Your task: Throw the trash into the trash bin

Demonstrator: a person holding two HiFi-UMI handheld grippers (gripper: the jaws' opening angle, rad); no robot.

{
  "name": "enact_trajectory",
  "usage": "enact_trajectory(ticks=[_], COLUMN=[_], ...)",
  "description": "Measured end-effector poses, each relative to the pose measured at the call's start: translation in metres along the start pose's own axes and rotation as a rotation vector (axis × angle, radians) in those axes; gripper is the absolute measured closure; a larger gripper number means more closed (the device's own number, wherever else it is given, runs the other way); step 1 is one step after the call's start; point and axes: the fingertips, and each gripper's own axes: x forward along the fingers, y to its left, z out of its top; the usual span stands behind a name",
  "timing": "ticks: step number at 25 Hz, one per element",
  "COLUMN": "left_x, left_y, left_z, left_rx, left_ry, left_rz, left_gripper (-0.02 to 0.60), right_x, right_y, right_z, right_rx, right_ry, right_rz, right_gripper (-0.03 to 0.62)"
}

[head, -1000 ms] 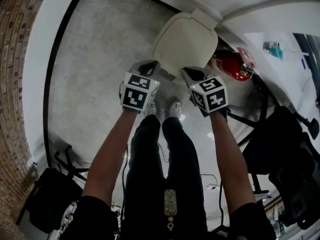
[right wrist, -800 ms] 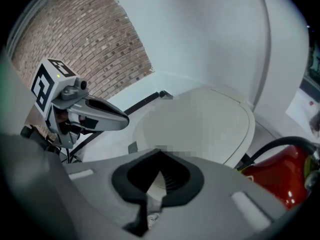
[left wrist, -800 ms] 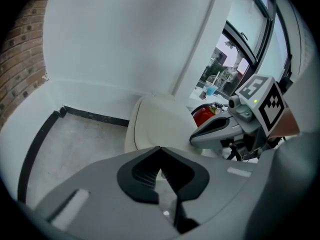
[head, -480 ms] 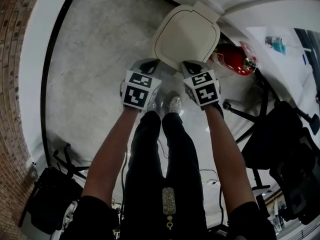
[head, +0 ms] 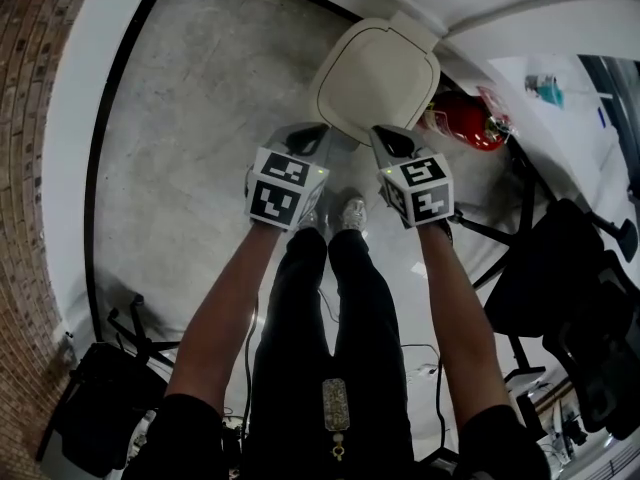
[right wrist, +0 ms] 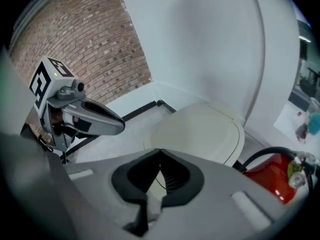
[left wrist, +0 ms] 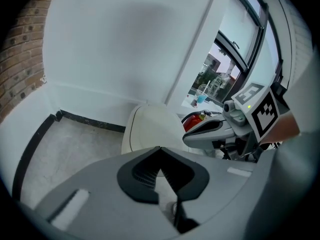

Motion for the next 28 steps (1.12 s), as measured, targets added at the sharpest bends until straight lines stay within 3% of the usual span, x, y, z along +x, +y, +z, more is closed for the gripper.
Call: enact_trajectory(ticks=[7,18,23,28], left_x=[-0.054,-0.189,-0.246,-0.297], left_y=[-0.029,-0.095,-0.122,-0.149], left_z=[0.038,0.108,0.127,0.144], left_rx=[0.045,0.115,0.127,0.146], left_ry=[-0.081,-0.208,-0.262,-0.325], left_rz=[-0.052,-0.144,-0.189,-0.174], left_gripper=[0.578,0.58,0.58,0.58], right_x=[-0.078,-0.244,-0.309,-0.372], right_y=[0.049,0.116,0.144,0.173], right_z=[0.06,0.147,0.171,0.198], right_rx=[0.016,0.004,-0.053,-0.117], right_ry=[-0.181,-0.415,-0.468,-0.562], right_rz=[0.029,-0.076,-0.102,-0.09], right_gripper=[0.591,0.591,0.591,0.591])
